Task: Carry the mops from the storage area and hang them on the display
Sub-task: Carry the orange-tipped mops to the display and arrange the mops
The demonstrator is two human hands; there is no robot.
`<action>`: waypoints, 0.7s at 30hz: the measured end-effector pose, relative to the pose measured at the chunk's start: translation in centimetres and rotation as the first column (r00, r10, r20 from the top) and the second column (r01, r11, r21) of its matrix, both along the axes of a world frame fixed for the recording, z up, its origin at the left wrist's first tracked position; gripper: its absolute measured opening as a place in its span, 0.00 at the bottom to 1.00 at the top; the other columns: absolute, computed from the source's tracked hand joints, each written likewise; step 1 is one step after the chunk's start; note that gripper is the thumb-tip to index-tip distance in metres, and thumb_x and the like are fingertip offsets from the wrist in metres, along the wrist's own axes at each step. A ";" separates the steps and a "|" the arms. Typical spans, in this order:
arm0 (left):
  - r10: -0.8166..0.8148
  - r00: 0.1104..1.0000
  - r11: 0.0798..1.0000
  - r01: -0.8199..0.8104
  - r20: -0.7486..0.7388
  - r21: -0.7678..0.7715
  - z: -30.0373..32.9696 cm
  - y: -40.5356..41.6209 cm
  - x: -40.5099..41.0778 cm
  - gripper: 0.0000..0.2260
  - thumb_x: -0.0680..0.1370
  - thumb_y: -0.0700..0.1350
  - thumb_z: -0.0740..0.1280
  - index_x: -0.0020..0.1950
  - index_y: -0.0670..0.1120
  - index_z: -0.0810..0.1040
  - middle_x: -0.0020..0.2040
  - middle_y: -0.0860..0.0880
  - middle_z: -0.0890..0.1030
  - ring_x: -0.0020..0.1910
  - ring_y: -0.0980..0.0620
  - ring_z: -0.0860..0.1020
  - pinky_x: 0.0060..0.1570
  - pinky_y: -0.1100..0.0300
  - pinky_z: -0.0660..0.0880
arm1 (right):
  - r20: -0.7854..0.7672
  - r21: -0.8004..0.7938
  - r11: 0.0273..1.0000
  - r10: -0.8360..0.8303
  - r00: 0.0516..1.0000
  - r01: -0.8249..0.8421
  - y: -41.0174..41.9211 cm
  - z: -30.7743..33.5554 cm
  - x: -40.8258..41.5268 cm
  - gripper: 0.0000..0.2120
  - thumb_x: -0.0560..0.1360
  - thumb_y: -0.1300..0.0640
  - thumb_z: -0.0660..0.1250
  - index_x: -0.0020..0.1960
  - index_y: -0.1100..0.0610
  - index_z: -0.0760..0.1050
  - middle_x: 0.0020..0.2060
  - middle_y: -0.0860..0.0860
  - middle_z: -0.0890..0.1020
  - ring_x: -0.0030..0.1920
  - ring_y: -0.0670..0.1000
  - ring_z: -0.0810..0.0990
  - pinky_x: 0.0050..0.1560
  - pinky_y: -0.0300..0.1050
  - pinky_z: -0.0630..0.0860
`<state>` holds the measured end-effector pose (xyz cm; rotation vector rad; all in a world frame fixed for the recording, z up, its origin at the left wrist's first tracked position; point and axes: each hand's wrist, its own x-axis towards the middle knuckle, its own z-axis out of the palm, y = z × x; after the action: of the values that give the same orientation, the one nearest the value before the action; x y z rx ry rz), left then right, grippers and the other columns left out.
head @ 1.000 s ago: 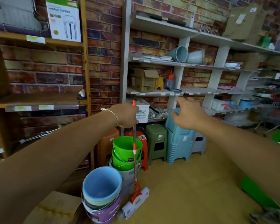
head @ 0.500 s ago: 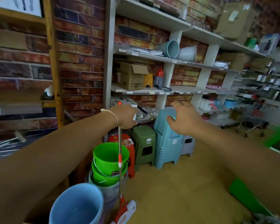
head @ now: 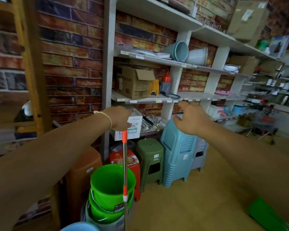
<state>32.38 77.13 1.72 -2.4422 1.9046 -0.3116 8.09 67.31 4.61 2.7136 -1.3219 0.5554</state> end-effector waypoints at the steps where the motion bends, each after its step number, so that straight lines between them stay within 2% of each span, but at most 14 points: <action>1: 0.014 1.000 1.000 -0.014 -0.010 -0.001 -0.2 -0.4 1.0 0.24 0.78 0.60 0.61 0.70 0.49 0.68 0.66 0.45 0.74 0.63 0.43 0.73 0.59 0.50 0.73 | 0.008 0.000 1.000 0.011 1.000 -0.011 -0.8 0.0 0.9 0.25 0.78 0.45 0.63 0.69 0.58 0.68 0.62 0.61 0.75 0.64 0.65 0.71 0.63 0.55 0.73; 5: 0.089 0.995 0.996 -0.089 -0.037 0.008 -0.1 -1.6 4.1 0.23 0.79 0.57 0.61 0.71 0.48 0.67 0.66 0.45 0.74 0.62 0.44 0.73 0.54 0.54 0.72 | 0.013 0.005 0.998 0.061 0.998 -0.061 -3.5 -0.7 4.8 0.27 0.78 0.45 0.63 0.72 0.58 0.67 0.63 0.61 0.76 0.65 0.64 0.71 0.63 0.56 0.74; 9: 0.118 0.993 0.993 -0.117 -0.030 0.015 -1.1 -3.4 6.5 0.21 0.79 0.56 0.62 0.67 0.46 0.71 0.64 0.43 0.76 0.61 0.43 0.75 0.58 0.50 0.74 | 0.003 0.023 0.989 0.147 0.989 -0.147 -6.6 -2.2 8.9 0.28 0.78 0.44 0.63 0.72 0.58 0.67 0.65 0.61 0.74 0.67 0.64 0.70 0.66 0.54 0.72; 13: 0.207 0.976 0.977 -0.204 -0.061 0.061 -3.4 -5.4 8.8 0.23 0.78 0.56 0.62 0.69 0.47 0.69 0.66 0.43 0.74 0.63 0.42 0.74 0.58 0.51 0.74 | 0.004 0.051 0.967 0.250 0.968 -0.250 -10.6 -4.0 13.6 0.29 0.78 0.44 0.64 0.73 0.58 0.66 0.68 0.60 0.73 0.69 0.63 0.70 0.67 0.54 0.71; 15: 0.264 0.960 0.963 -0.256 -0.095 0.087 -4.8 -6.4 10.0 0.23 0.78 0.56 0.62 0.69 0.46 0.69 0.67 0.43 0.74 0.63 0.42 0.73 0.58 0.53 0.73 | -0.009 0.076 0.951 0.302 0.953 -0.301 -12.7 -5.1 16.2 0.28 0.78 0.43 0.64 0.73 0.57 0.67 0.68 0.59 0.73 0.67 0.63 0.71 0.65 0.54 0.72; 18: 0.369 0.915 0.925 -0.345 -0.164 0.160 -7.0 -7.9 11.4 0.21 0.79 0.56 0.62 0.68 0.45 0.69 0.65 0.43 0.74 0.62 0.42 0.73 0.52 0.56 0.71 | -0.032 0.136 0.912 0.395 0.918 -0.388 -15.8 -6.9 19.9 0.29 0.79 0.44 0.63 0.74 0.58 0.65 0.69 0.60 0.72 0.69 0.63 0.70 0.66 0.54 0.71; 19: 0.410 0.895 0.907 -0.379 -0.175 0.185 -7.9 -8.4 11.8 0.21 0.79 0.56 0.62 0.67 0.45 0.69 0.65 0.43 0.74 0.62 0.42 0.73 0.52 0.56 0.72 | -0.039 0.163 0.893 0.431 0.902 -0.419 -16.6 -7.4 21.0 0.29 0.80 0.44 0.63 0.74 0.58 0.65 0.70 0.60 0.72 0.70 0.62 0.69 0.66 0.52 0.71; 21: 0.490 0.854 0.863 -0.445 -0.177 0.241 -9.6 -9.3 12.3 0.24 0.78 0.55 0.63 0.70 0.45 0.68 0.68 0.43 0.73 0.65 0.42 0.72 0.59 0.53 0.73 | -0.034 0.227 0.846 0.502 0.864 -0.483 -18.1 -8.4 22.8 0.28 0.80 0.46 0.63 0.74 0.59 0.65 0.70 0.60 0.72 0.70 0.61 0.69 0.66 0.50 0.70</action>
<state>44.68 67.85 -7.84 -2.7874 1.2427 0.1779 30.89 49.24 -3.83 3.2269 -0.6771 0.3210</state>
